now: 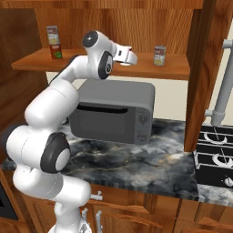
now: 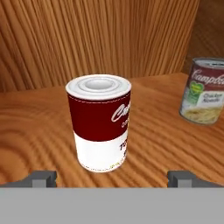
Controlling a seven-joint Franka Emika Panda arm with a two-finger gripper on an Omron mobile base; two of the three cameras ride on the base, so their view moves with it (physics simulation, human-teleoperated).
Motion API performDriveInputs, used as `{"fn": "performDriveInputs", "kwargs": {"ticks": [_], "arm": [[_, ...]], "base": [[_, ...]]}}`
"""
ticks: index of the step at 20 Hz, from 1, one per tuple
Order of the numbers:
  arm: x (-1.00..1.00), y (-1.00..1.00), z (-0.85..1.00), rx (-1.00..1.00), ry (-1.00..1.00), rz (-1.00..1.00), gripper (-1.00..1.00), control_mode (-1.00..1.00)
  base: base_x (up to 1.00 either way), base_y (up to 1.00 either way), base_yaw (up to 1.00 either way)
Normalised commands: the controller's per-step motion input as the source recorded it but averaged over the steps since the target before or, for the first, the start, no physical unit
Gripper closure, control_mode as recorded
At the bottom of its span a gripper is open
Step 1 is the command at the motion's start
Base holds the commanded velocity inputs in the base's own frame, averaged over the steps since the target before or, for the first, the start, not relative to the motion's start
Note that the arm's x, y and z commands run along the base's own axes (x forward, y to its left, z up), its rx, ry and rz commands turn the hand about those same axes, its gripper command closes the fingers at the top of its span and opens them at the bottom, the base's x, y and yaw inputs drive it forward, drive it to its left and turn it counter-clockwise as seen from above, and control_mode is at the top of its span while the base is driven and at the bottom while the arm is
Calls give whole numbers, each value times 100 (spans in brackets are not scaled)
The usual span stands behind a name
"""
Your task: Stack two cans on top of the other two cans in the cabinet.
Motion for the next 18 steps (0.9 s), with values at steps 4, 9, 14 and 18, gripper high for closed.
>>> {"fn": "performDriveInputs", "kwargs": {"ticks": [4,9,14,18], "arm": [[27,-4,0,0,0,0,-100,-100],[24,-6,-1,0,0,0,-100,-100],[21,-9,-4,0,0,0,-100,-100],[20,-7,-7,0,0,0,-100,-100]], "base": [[0,0,0],[0,0,0],[0,0,0],[0,0,0]]}}
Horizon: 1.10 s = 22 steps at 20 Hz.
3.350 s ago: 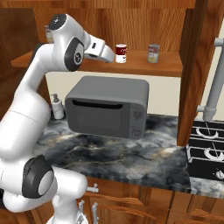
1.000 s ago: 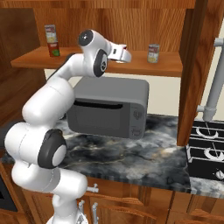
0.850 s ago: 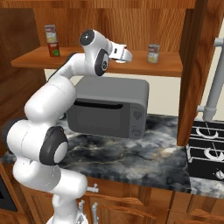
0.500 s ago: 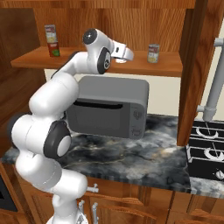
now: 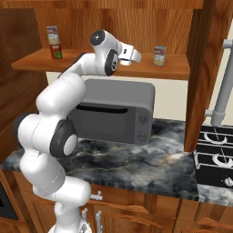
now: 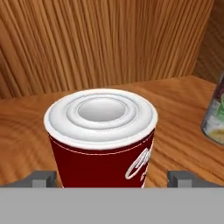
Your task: Stack two cans on top of the other two cans in the cabinet.
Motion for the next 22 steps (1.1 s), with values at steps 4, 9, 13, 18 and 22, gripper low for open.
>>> {"fn": "performDriveInputs", "kwargs": {"ticks": [4,9,13,18,22], "arm": [[20,-7,-8,0,1,0,-100,-100],[6,-6,-3,0,0,0,100,-100],[-2,-14,0,0,0,0,100,-100],[-6,-11,0,0,0,0,100,-100],[-11,-9,11,0,0,0,100,-100]], "base": [[0,0,0],[0,0,0],[0,0,0],[0,0,0],[0,0,0]]}}
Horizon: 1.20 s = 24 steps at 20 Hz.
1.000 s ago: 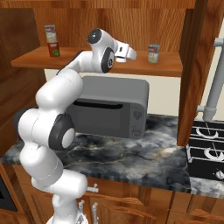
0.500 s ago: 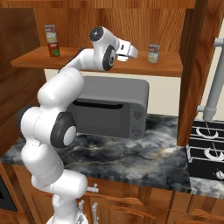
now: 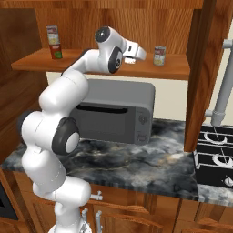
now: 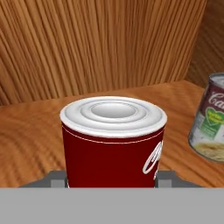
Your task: Stack two cans on top of the other two cans in the cabinet.
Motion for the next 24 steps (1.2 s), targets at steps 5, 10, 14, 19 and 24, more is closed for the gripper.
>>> {"fn": "performDriveInputs", "kwargs": {"ticks": [5,10,14,19,24], "arm": [[-7,-11,17,0,0,0,100,-100],[0,-10,12,0,0,-1,100,-100],[-4,-6,3,0,-4,-2,100,-100],[-2,-1,13,0,-11,-2,100,-100],[-2,-2,9,-3,-20,-3,100,-100]], "base": [[0,0,0],[0,0,0],[0,0,0],[0,0,0],[0,0,0]]}}
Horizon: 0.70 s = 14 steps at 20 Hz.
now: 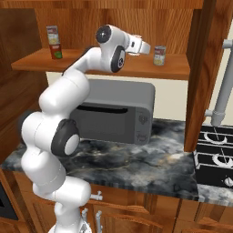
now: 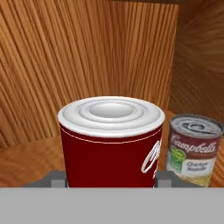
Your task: Stack two cans on top of the other two cans in the cabinet.
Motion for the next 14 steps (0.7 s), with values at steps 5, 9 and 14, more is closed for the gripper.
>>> {"fn": "performDriveInputs", "kwargs": {"ticks": [5,9,14], "arm": [[-5,-5,19,-4,-7,-6,100,-100],[-11,-8,20,-5,0,-10,100,-100],[-13,-2,25,-4,1,-11,100,-100]], "base": [[0,0,0],[0,0,0],[0,0,0]]}}
